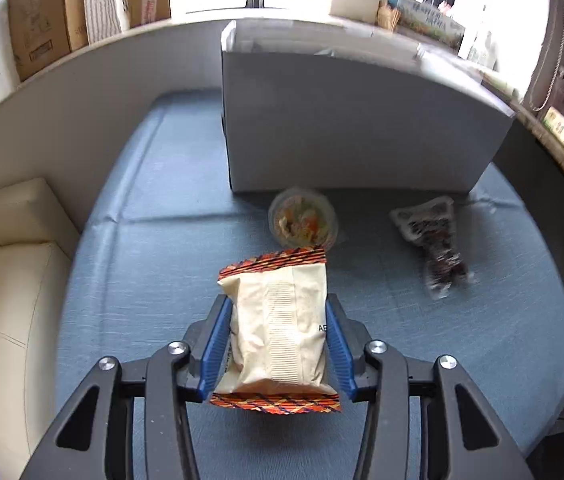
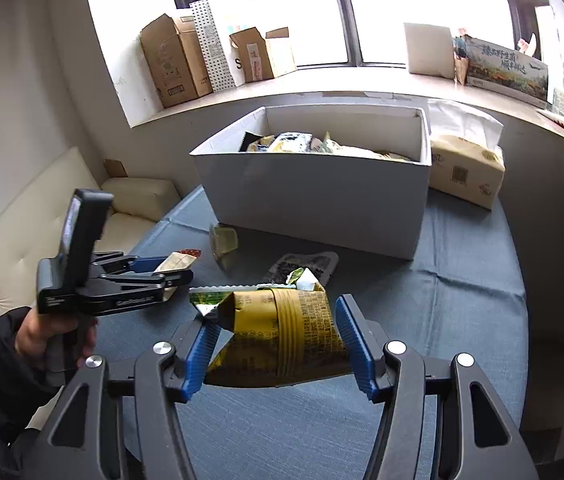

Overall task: Organize snacks
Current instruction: 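Drop the gold bag and cream chip bag into the white box, then grasp the jerky pack with the right tool while the left tool grasps the jelly cup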

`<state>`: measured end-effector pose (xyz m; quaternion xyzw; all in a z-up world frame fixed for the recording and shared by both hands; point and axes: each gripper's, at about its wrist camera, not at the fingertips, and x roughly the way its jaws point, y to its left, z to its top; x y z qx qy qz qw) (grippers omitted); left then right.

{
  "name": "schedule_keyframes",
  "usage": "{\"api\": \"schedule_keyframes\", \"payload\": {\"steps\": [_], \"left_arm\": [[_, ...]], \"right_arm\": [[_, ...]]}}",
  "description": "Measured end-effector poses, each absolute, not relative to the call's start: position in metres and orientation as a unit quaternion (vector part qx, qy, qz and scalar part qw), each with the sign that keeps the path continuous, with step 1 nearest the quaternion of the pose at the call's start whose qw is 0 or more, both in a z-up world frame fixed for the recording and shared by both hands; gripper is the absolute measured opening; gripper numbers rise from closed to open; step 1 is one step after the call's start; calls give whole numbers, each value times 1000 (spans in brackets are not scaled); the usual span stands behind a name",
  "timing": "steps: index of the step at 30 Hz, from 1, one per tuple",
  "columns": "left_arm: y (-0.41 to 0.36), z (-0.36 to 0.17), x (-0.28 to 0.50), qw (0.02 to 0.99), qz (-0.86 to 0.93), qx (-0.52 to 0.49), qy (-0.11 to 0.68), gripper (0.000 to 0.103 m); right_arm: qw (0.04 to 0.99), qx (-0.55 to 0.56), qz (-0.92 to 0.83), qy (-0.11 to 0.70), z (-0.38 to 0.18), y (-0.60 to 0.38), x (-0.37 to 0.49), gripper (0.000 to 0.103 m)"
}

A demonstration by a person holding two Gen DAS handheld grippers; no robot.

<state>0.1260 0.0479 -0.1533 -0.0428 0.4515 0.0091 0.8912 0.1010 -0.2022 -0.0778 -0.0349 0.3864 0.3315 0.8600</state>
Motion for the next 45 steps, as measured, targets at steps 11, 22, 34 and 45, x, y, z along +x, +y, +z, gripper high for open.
{"api": "schedule_keyframes", "payload": {"steps": [11, 22, 34, 45], "left_arm": [[33, -14, 148, 946, -46, -27, 320, 51], [19, -19, 313, 926, -72, -37, 369, 53], [34, -18, 313, 925, -62, -29, 373, 101], [39, -20, 200, 944, -38, -27, 326, 103]], "right_arm": [[884, -44, 317, 341, -27, -176, 161, 63], [867, -28, 328, 375, -44, -154, 313, 65], [876, 25, 318, 363, -42, -184, 322, 103], [888, -8, 324, 326, -42, -179, 198, 103]]}}
